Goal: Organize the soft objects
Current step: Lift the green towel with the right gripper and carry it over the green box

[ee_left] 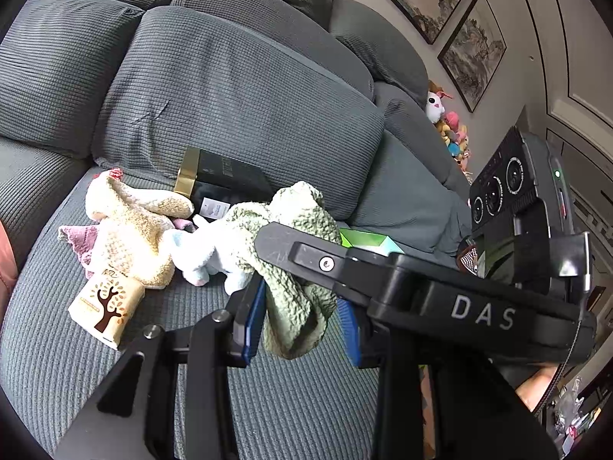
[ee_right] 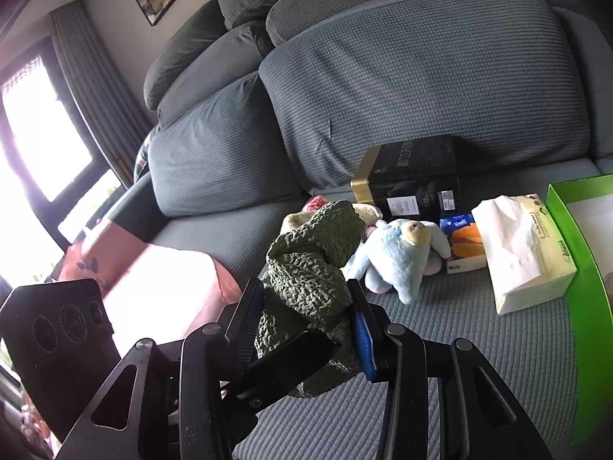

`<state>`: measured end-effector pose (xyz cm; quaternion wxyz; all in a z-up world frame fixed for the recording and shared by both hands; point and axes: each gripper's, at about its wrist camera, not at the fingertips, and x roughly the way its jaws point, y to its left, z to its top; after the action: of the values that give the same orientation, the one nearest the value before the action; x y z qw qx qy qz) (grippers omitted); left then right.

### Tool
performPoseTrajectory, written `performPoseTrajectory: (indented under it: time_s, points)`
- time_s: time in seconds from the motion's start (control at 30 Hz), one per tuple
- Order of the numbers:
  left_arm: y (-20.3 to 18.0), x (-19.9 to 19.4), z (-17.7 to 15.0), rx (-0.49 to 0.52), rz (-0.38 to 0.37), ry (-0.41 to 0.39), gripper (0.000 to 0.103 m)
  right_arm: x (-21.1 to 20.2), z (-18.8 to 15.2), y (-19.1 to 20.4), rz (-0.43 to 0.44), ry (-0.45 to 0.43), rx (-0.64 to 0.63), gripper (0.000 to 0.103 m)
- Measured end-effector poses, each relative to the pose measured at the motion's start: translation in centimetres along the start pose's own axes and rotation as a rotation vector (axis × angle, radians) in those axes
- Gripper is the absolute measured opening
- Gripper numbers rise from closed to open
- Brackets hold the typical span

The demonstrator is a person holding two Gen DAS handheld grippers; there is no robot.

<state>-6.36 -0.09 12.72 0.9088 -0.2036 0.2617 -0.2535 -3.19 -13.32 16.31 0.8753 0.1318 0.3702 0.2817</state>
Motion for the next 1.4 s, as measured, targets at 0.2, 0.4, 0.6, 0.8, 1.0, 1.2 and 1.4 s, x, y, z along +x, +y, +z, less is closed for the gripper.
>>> performPoseTrajectory:
  time_s: [0.2,0.4,0.6,0.8,1.0,1.2,1.4]
  points:
    - [-0.4,0.4,0.0,0.006,0.001,0.007,0.032,0.0,0.0,-0.5,-0.018,0.012,0.016,0.044]
    - [-1.0,0.9,0.1,0.016,-0.019,0.019,0.032,-0.6,0.1,-0.8,-0.033,0.003,0.019,0.044]
    - [-3.0,1.6,0.4,0.072,-0.022,0.029,0.032,-2.0,0.3,-1.8,-0.047,-0.025,0.039,0.044]
    - [-5.4,3.1,1.0,0.108,-0.072,0.049,0.032,-4.9,0.6,-3.9,-0.050,-0.097,0.094,0.044]
    - [-8.1,5.1,1.2,0.172,-0.103,0.080,0.032,-7.5,0.7,-6.2,-0.094,-0.159,0.152,0.044]
    - [-11.2,6.8,1.0,0.247,-0.126,0.099,0.032,-10.1,0.4,-8.6,-0.115,-0.226,0.218,0.044]
    - [-13.7,8.9,0.4,0.289,-0.165,0.136,0.032,-12.4,-0.5,-11.1,-0.143,-0.276,0.290,0.044]
